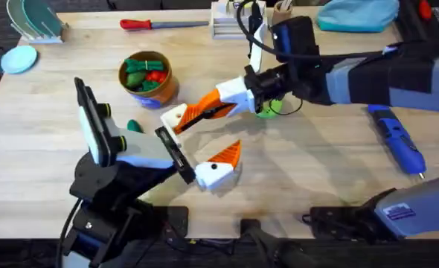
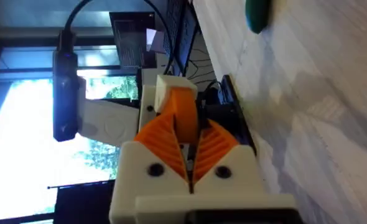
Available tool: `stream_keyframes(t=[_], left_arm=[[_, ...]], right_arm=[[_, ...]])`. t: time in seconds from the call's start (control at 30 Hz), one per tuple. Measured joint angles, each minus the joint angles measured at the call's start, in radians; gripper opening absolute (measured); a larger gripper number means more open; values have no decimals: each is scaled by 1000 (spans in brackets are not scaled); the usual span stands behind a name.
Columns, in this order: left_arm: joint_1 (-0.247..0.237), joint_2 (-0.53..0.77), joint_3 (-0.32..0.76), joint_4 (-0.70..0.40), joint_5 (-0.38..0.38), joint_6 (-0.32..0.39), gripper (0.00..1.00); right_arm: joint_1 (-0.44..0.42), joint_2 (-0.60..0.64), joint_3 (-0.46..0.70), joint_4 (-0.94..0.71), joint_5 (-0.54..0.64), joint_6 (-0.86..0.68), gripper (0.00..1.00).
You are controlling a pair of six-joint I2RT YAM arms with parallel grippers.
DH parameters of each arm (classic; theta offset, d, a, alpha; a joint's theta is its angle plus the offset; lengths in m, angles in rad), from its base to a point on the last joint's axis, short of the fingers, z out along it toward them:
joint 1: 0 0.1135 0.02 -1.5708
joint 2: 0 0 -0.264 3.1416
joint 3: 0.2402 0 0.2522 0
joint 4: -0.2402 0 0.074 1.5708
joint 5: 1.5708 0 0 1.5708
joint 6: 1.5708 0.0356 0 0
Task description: Pick up the gripper from the table and insert it into the empty holder that is missing its gripper. Then pick up a screw, insert it into the mounting hole, and use the screwdriver to tighten it. Finally, clean up the table by picking up the vegetable and placing it into the bucket.
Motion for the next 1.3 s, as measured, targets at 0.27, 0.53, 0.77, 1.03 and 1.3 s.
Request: stream_keyframes(t=[0.27, 0.53, 0.77, 1.03, 1.3], left_arm=[[0, 0, 0, 0, -43, -17, 993], [9, 0, 0, 1, -97, -17, 993], [9, 0, 0, 1, -105, -20, 993], [9, 0, 0, 2, -108, -19, 993], [-2, 0, 0, 2, -86, -16, 993]], right_arm=[[20, 0, 0, 48, 69, 54, 8], [54, 0, 0, 114, 142, 95, 8], [58, 0, 0, 116, 151, 105, 141], [60, 0, 0, 105, 172, 105, 460], [78, 0, 0, 105, 179, 105, 556]])
